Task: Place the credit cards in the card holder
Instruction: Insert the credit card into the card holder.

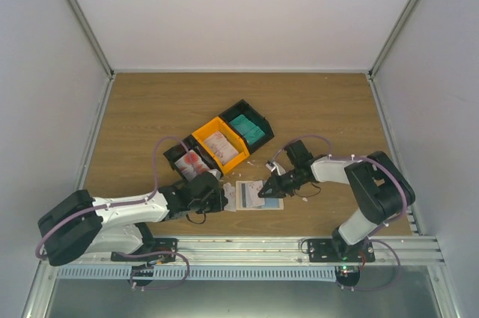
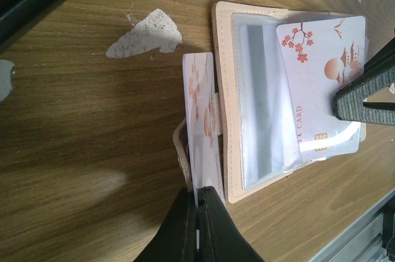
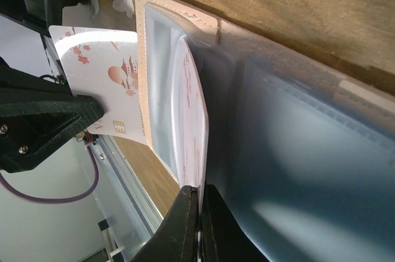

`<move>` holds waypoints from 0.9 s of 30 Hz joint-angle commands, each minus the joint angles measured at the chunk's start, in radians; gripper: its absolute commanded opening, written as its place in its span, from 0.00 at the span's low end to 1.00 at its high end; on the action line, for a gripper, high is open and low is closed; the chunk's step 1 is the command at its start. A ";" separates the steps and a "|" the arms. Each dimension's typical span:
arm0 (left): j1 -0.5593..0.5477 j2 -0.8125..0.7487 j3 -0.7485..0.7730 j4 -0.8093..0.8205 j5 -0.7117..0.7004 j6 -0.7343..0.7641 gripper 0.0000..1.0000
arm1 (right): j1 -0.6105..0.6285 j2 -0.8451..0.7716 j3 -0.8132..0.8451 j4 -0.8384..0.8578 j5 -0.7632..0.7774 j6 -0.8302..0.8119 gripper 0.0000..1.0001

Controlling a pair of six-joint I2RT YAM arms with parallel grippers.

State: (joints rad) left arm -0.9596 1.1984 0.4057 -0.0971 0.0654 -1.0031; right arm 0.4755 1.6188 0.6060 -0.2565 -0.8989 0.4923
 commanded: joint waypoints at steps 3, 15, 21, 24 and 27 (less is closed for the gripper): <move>-0.008 0.029 -0.003 -0.036 -0.010 -0.008 0.00 | 0.002 0.033 -0.023 -0.032 0.014 -0.015 0.02; -0.008 -0.007 -0.010 -0.061 -0.046 -0.007 0.00 | -0.006 -0.175 0.032 -0.176 0.150 0.026 0.02; -0.008 0.013 -0.007 -0.051 -0.041 0.000 0.00 | -0.006 -0.132 -0.002 -0.155 0.108 0.037 0.02; -0.008 0.015 -0.007 -0.050 -0.040 -0.001 0.00 | -0.006 -0.115 -0.017 -0.126 0.104 0.061 0.02; -0.008 0.015 -0.008 -0.048 -0.037 -0.002 0.00 | -0.006 -0.090 -0.039 -0.089 0.097 0.090 0.01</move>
State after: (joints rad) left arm -0.9607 1.1934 0.4076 -0.1009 0.0582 -1.0191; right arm 0.4747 1.4944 0.5991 -0.3840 -0.7906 0.5373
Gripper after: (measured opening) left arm 0.023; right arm 0.019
